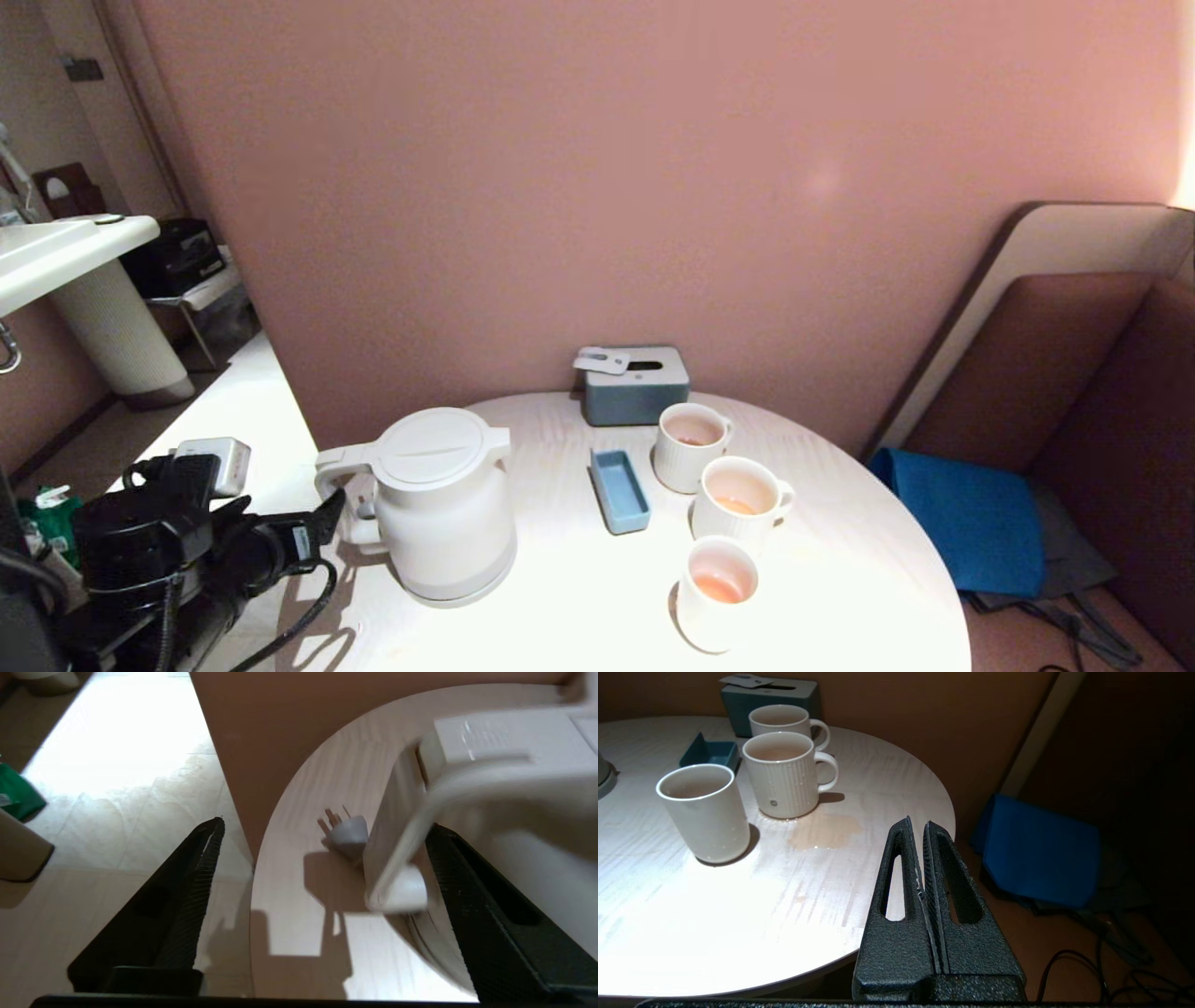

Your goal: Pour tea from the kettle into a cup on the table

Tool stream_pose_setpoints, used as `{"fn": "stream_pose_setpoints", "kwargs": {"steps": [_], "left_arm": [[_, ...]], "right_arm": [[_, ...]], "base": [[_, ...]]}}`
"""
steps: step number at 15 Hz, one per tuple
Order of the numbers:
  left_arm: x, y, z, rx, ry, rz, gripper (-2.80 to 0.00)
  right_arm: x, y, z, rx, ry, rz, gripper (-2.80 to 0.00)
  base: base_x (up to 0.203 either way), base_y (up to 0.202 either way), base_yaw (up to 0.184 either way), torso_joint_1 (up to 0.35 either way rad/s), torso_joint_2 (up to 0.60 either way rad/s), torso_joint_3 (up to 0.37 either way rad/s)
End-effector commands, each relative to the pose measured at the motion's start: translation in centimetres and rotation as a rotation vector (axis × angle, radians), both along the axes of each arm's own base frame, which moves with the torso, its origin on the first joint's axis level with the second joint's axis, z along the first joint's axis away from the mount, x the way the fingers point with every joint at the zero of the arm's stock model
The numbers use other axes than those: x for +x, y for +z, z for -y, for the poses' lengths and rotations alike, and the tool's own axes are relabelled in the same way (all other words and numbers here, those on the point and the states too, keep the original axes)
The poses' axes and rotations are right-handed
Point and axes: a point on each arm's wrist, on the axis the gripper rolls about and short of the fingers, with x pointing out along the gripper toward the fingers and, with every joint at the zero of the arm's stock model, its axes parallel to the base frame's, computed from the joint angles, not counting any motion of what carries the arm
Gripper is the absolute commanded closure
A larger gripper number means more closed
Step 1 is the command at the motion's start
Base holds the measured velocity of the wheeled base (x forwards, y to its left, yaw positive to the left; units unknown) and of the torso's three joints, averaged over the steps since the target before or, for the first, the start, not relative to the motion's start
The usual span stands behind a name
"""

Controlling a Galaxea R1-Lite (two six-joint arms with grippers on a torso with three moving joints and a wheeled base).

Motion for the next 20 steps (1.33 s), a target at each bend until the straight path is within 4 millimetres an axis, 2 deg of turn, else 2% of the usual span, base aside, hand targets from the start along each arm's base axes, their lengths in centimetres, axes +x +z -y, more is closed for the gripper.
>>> {"fn": "stream_pose_setpoints", "kwargs": {"steps": [1,5,10,14,16,18,20], "left_arm": [[-2.0,1.9,-0.4,-0.024,-0.022,0.093,-2.80],[-4.9,5.5,-0.8,-0.043,-0.027,0.246,-2.80],[-11.3,9.6,-1.6,-0.010,-0.007,0.290,-2.80],[-18.3,14.3,-2.5,0.079,-0.002,0.268,-2.80],[-21.4,14.9,-3.0,0.189,0.030,0.325,-2.80],[-24.2,14.2,-3.3,0.343,0.088,0.392,-2.80],[-25.3,13.2,-3.3,0.427,0.169,0.417,-2.80]], "right_arm": [[0.0,0.0,0.0,0.000,-0.001,-0.001,0.00],[0.0,0.0,0.0,0.000,0.000,-0.001,0.00],[0.0,0.0,0.0,0.000,-0.001,-0.001,0.00],[0.0,0.0,0.0,0.000,0.000,-0.001,0.00],[0.0,0.0,0.0,0.000,0.000,-0.001,0.00],[0.0,0.0,0.0,0.000,0.000,-0.001,0.00],[0.0,0.0,0.0,0.000,-0.001,-0.001,0.00]], "base": [[0.000,0.000,0.000,0.000,0.00,0.000],[0.000,0.000,0.000,0.000,0.00,0.000],[0.000,0.000,0.000,0.000,0.00,0.000],[0.000,0.000,0.000,0.000,0.00,0.000],[0.000,0.000,0.000,0.000,0.00,0.000],[0.000,0.000,0.000,0.000,0.00,0.000],[0.000,0.000,0.000,0.000,0.00,0.000]]}}
